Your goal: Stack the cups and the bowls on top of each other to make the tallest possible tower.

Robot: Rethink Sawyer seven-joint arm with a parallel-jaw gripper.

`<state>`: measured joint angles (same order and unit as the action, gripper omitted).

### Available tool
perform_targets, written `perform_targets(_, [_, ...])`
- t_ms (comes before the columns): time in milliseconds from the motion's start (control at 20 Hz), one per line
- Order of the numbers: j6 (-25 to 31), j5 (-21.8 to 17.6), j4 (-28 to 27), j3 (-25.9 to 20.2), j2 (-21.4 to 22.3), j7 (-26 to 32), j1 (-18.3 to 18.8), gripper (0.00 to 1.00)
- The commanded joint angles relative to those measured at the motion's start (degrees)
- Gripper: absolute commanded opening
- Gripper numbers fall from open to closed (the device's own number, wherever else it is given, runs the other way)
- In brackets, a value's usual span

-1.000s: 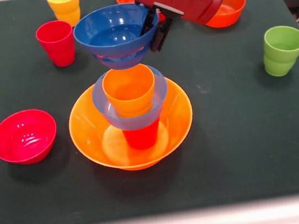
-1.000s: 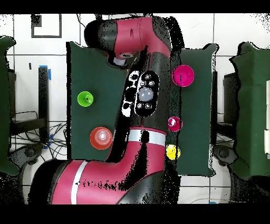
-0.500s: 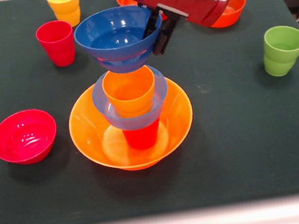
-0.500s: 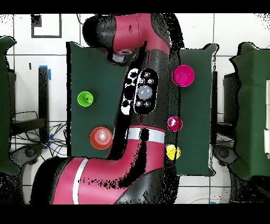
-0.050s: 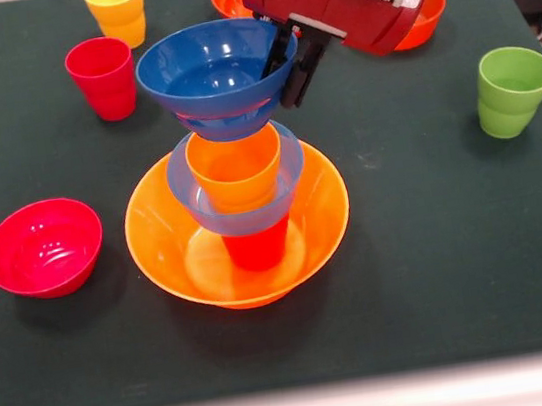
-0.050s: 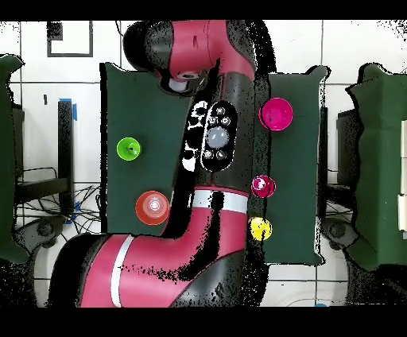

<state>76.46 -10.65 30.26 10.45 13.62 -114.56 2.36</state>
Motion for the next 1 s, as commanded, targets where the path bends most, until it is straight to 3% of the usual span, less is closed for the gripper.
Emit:
perform_targets(50, [4.6,-0.4,-0.9,-5.2,-1.5,11.7,0.7,0.0])
perform_targets(550, [4.9,-0.2,-3.6,-5.4,-3.4,13.5,1.6,0.0])
perform_targets(1000, [3.2,0.1,0.4,-5.0,-1.4,13.4,1.3,0.0])
